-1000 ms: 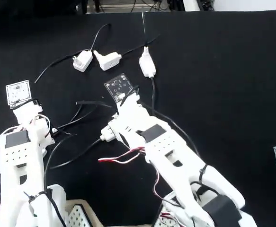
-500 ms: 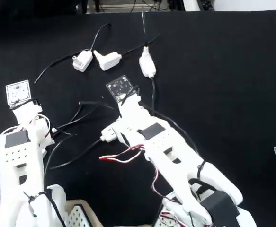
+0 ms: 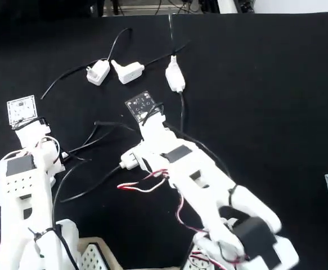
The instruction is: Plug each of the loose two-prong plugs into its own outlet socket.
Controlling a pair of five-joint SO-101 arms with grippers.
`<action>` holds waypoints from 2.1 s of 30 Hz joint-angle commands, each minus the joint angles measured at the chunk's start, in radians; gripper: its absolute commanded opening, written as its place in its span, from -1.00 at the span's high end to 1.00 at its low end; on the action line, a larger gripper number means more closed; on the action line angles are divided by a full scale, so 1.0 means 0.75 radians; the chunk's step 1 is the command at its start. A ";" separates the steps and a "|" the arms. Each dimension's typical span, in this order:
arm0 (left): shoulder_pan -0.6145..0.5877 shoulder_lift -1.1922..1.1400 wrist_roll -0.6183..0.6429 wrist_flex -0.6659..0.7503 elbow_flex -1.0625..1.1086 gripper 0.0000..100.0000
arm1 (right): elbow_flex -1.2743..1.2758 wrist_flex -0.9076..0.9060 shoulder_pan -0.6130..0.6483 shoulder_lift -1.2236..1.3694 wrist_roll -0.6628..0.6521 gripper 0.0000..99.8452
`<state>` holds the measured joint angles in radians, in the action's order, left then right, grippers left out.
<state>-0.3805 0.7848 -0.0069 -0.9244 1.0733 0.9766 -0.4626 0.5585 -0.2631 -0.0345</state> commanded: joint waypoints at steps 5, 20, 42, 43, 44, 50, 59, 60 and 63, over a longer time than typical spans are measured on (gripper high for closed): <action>-0.003 0.023 -0.002 0.025 -0.003 0.93 | -0.024 0.010 -0.012 0.048 -0.008 0.98; -0.003 0.023 -0.002 0.025 -0.003 0.93 | -0.114 -0.086 -0.012 0.230 -0.102 0.98; 0.157 0.037 0.008 -0.096 -0.060 0.55 | -0.212 -0.618 0.139 -0.443 -0.129 0.72; 0.179 0.037 0.008 -0.127 -0.085 0.55 | -0.228 -0.669 0.149 -0.488 -0.129 0.72; 0.206 0.037 0.008 -0.158 -0.109 0.55 | -0.253 -0.736 0.155 -0.541 -0.129 0.72; 0.459 0.037 -0.004 -0.270 -0.177 0.54 | -0.425 -1.142 0.098 -0.817 -0.129 0.72; 0.725 0.020 -0.286 -0.229 -0.169 0.47 | -0.187 -1.166 -0.252 -0.979 -0.127 0.72; 0.740 0.018 -0.297 -0.229 -0.169 0.45 | -0.142 -1.133 -0.272 -0.981 -0.123 0.72; 0.787 0.018 -0.352 -0.211 -0.163 0.42 | -0.042 -1.037 -0.295 -0.987 -0.121 0.72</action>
<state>0.1565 0.7879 -0.2171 -1.1147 0.9966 0.8784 -1.3218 0.3805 -0.9858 -0.1235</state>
